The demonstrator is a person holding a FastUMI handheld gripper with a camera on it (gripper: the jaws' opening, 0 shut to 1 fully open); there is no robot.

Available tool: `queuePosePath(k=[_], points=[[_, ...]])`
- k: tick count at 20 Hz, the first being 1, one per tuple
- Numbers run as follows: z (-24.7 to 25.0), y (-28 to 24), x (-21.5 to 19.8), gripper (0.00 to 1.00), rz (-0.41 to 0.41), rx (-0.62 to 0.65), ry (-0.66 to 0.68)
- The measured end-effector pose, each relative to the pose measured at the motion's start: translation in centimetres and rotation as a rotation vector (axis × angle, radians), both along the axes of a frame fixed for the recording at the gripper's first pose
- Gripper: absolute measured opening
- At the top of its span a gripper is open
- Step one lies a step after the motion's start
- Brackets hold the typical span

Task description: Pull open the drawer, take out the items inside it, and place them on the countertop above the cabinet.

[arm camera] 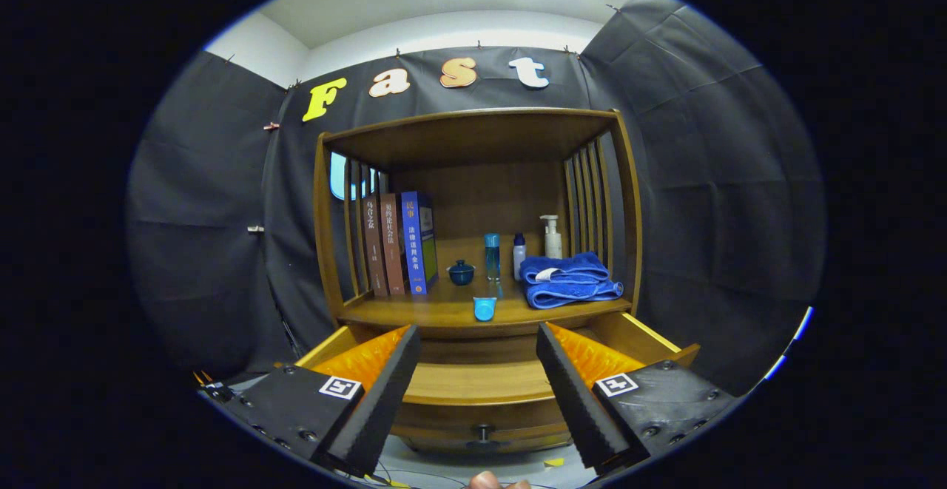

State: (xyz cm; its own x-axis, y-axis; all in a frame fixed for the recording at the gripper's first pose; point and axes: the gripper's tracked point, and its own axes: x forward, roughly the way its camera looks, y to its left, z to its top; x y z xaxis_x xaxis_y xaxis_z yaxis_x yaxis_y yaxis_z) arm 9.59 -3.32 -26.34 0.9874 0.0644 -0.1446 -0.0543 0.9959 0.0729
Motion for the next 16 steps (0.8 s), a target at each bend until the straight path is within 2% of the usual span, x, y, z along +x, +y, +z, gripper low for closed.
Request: queuePosePath(k=[6, 14, 16], points=[[-8.6, -0.7, -1.2, 0.99, -0.029, -0.012, 0.087], [-15.7, -0.2, -1.1, 1.0, -0.001, -0.052, 0.228], [-15.9, -0.1, -1.0, 1.0, -0.004, -0.042, 0.215]])
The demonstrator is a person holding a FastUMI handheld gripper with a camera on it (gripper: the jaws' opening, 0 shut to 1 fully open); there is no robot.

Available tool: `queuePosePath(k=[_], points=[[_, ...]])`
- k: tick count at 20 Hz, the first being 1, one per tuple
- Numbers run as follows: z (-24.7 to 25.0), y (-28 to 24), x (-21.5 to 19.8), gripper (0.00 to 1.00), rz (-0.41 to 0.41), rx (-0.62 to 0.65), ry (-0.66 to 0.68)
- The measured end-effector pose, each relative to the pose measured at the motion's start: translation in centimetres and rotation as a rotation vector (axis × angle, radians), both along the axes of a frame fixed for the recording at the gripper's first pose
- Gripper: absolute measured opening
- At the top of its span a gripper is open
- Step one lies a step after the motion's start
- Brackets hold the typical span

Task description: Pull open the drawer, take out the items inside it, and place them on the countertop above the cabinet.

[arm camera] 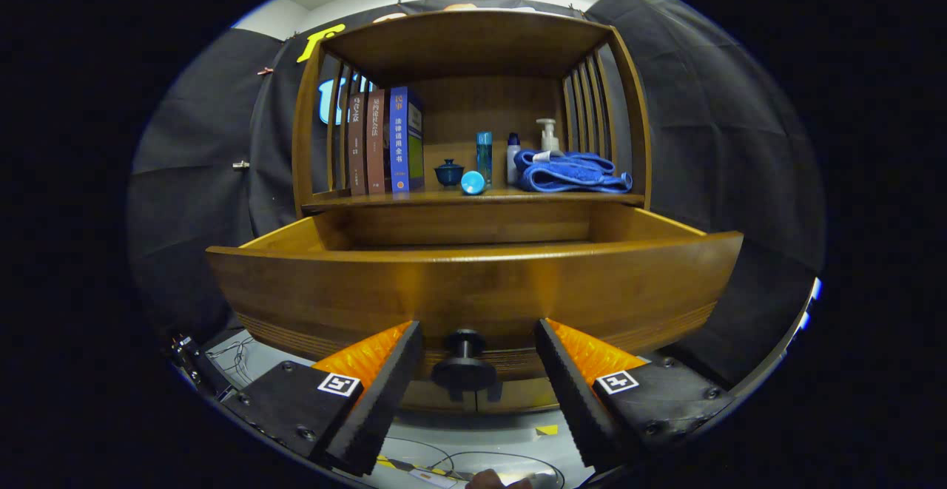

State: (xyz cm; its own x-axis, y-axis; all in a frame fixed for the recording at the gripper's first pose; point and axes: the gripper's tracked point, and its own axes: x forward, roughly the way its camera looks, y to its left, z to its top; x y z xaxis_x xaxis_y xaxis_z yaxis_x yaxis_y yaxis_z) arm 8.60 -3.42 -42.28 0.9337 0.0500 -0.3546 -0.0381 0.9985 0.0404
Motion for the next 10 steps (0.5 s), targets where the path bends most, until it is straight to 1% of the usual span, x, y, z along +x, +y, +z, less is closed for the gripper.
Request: queuePosePath(k=[7, 10], points=[[0.1, 0.2, 0.5, 0.99, -0.003, -0.01, 0.004], [0.0, 0.3, 2.0, 1.0, -0.005, -0.012, 0.004]])
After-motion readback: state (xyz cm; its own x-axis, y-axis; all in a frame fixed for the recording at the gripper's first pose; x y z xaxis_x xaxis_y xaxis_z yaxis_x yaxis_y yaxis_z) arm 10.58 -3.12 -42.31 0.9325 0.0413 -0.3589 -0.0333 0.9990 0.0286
